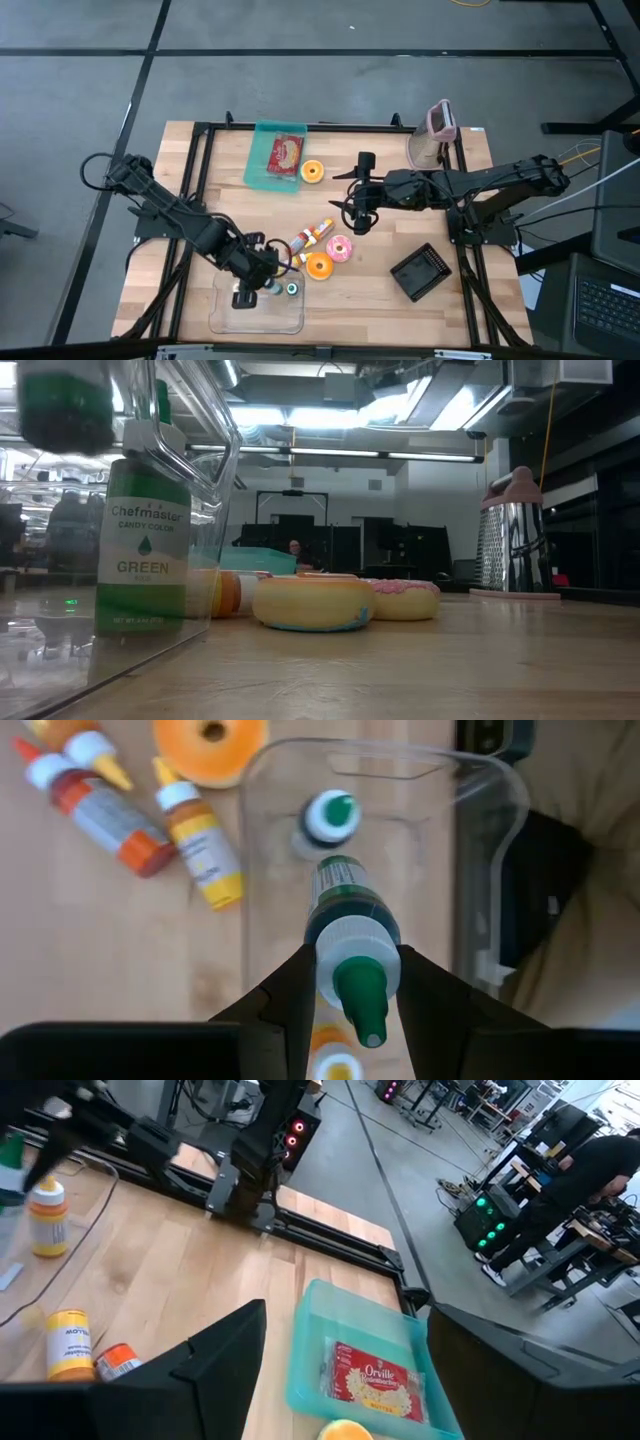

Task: Pick & Place Food Item
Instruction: Put the green food coloring bottle into the transparent bin

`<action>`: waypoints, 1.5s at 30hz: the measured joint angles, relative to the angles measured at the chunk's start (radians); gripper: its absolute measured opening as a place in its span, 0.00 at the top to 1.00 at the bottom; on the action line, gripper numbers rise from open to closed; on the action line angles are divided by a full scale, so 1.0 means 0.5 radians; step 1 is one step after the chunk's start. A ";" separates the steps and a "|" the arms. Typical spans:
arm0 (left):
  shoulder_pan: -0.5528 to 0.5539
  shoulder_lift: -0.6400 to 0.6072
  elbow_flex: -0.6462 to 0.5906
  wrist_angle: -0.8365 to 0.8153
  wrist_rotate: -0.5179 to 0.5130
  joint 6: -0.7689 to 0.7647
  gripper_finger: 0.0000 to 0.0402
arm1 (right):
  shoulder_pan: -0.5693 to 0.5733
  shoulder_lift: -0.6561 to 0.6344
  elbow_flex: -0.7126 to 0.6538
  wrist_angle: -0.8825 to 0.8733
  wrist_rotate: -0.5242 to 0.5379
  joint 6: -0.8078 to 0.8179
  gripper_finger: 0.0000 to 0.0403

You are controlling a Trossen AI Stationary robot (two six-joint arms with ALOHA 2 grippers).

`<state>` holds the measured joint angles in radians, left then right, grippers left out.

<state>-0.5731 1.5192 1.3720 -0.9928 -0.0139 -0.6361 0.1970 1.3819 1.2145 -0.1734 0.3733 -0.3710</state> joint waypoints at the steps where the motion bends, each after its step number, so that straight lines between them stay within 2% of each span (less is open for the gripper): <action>1: -0.011 0.000 0.000 0.014 0.018 -0.019 0.72 | -0.003 0.000 0.000 0.000 0.000 0.000 0.32; 16: -0.225 0.000 0.000 0.064 0.150 -0.471 0.72 | -0.048 0.000 0.001 -0.001 -0.001 -0.024 0.32; 29: -0.468 0.002 0.000 0.095 0.006 -1.137 0.72 | -0.088 0.001 0.001 -0.001 -0.009 -0.114 0.32; 36: -0.562 0.051 0.000 0.065 -0.038 -1.472 0.72 | -0.144 0.001 0.001 -0.001 -0.133 -0.114 0.32; 45: -0.714 0.209 -0.001 0.074 0.071 -1.864 0.72 | -0.178 0.001 0.001 -0.012 -0.235 -0.114 0.32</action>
<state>-0.9301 1.6237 1.3716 -0.9560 0.0214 -1.5679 0.1079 1.3823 1.2148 -0.1796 0.2557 -0.4282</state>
